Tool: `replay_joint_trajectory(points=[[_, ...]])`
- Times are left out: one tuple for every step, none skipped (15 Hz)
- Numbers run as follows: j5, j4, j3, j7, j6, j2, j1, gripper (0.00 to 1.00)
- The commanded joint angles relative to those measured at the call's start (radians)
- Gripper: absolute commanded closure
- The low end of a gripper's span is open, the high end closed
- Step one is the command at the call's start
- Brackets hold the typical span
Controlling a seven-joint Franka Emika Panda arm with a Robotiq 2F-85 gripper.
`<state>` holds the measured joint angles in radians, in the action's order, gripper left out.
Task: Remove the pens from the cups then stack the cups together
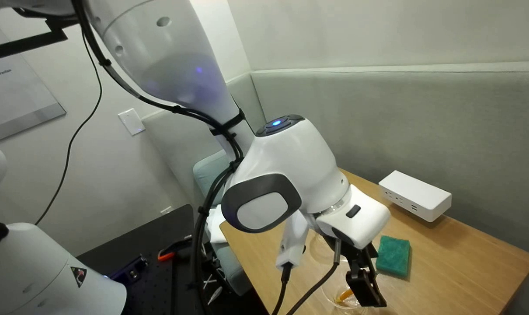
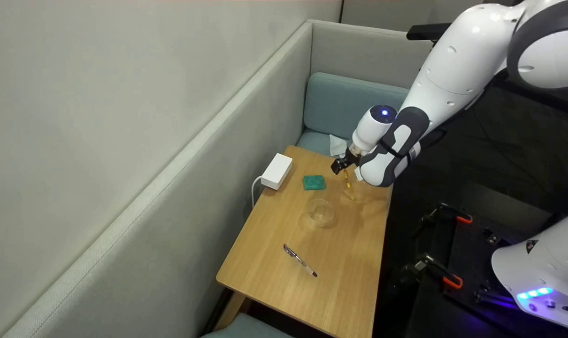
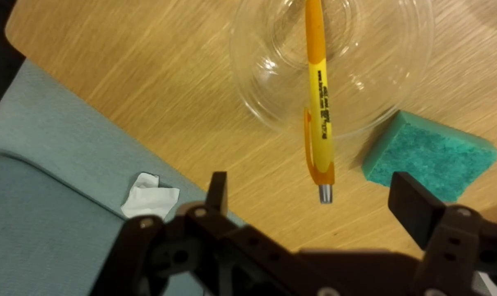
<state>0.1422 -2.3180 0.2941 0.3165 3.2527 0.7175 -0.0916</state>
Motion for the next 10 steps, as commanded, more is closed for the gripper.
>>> replay_joint_trajectory(points=[[0.033,0.019,0.004,-0.036,0.011,0.022,-0.016,0.0],[0.033,0.022,0.005,-0.036,0.01,0.025,-0.018,0.0],[0.033,0.023,0.005,-0.036,0.008,0.026,-0.02,0.0],[0.033,0.022,0.004,-0.036,0.008,0.026,-0.021,0.25],[0.035,0.02,0.007,-0.035,0.006,0.025,-0.025,0.26],[0.035,0.019,0.006,-0.035,0.006,0.024,-0.026,0.32],[0.037,0.013,0.011,-0.034,0.005,0.02,-0.033,0.42],[0.039,0.01,0.016,-0.032,0.005,0.019,-0.039,0.49],[0.04,0.004,0.019,-0.031,0.005,0.014,-0.045,0.56],[0.043,0.001,0.028,-0.029,0.007,0.014,-0.055,0.65]])
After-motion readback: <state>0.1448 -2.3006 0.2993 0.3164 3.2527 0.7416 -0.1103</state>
